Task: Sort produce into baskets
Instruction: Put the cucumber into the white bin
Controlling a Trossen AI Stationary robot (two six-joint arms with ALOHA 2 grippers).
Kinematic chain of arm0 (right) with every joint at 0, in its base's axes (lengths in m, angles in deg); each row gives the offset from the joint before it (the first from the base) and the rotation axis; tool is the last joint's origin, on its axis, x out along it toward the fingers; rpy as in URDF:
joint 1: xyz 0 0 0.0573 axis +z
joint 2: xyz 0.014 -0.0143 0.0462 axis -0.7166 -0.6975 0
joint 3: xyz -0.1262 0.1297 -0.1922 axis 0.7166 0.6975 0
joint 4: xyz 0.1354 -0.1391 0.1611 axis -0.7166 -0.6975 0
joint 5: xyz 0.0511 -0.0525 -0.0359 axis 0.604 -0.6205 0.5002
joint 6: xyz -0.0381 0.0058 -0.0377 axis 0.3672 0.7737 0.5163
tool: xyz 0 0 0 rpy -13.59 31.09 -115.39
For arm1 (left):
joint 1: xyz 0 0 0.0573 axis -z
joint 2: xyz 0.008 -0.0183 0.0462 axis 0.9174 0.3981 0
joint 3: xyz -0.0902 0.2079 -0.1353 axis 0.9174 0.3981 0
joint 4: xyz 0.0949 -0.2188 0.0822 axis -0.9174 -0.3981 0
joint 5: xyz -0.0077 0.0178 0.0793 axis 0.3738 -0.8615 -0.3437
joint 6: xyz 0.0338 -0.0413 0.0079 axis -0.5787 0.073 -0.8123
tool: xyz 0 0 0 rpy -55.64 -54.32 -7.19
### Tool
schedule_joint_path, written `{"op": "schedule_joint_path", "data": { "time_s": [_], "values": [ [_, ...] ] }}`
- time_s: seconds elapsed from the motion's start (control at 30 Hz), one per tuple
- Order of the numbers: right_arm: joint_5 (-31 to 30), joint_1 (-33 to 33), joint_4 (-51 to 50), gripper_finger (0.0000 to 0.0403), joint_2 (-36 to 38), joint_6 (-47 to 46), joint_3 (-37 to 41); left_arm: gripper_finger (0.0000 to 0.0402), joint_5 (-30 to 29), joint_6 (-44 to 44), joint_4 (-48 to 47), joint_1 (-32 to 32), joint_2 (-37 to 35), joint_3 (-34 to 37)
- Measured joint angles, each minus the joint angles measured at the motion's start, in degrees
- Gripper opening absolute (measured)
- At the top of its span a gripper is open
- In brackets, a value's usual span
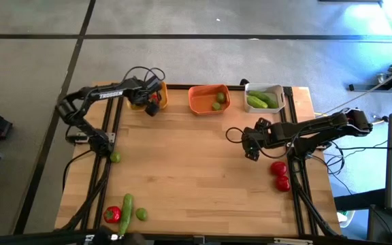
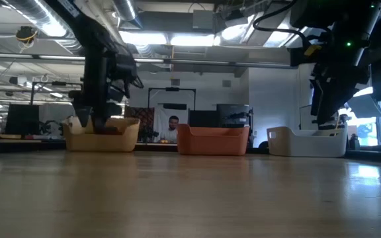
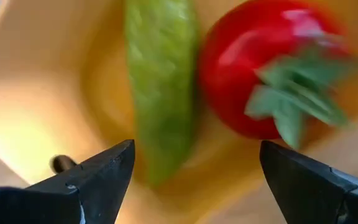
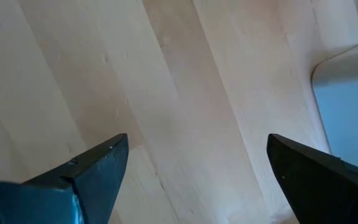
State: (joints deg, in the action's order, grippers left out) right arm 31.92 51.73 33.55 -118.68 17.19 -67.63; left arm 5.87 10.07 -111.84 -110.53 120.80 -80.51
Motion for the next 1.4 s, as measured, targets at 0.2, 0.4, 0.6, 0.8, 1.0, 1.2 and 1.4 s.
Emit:
{"op": "schedule_joint_path", "data": {
  "time_s": [0.2, 0.4, 0.6, 0.8, 1.0, 1.2, 1.4],
  "values": [
    [0.0, 0.0, 0.0, 0.0369, 0.0, 0.0, 0.0, 0.0343, -3.2, -0.1, 0.2, -0.7, 2.0, 0.0],
    [0.0, 0.0, 0.0, 0.0369, 0.0, -0.1, 0.0, 0.0343, -3.1, -0.3, 1.0, -2.5, 1.9, 0.0],
    [0.0, 0.0, 0.0, 0.0369, 0.0, -0.2, 0.0, 0.0343, 3.0, -2.6, 4.0, -4.9, 1.9, 0.0],
    [0.0, 0.0, 0.0, 0.0369, 0.0, -0.2, 0.0, 0.0343, 4.6, -3.1, 4.8, -6.8, 1.9, 0.2],
    [0.0, 0.0, 0.0, 0.0369, 0.0, -0.2, 0.0, 0.0342, 6.2, -2.8, 6.1, -8.7, 1.9, 2.3],
    [-1.0, 0.0, 0.0, 0.0369, 0.0, -0.2, 0.0, 0.0305, 6.6, -3.0, 6.6, -8.5, 2.0, 2.3],
    [-1.0, 0.0, 0.0, 0.0369, 0.0, -0.2, 0.0, 0.0255, 8.8, -5.8, 7.9, -8.6, 2.0, 3.8]
  ]
}}
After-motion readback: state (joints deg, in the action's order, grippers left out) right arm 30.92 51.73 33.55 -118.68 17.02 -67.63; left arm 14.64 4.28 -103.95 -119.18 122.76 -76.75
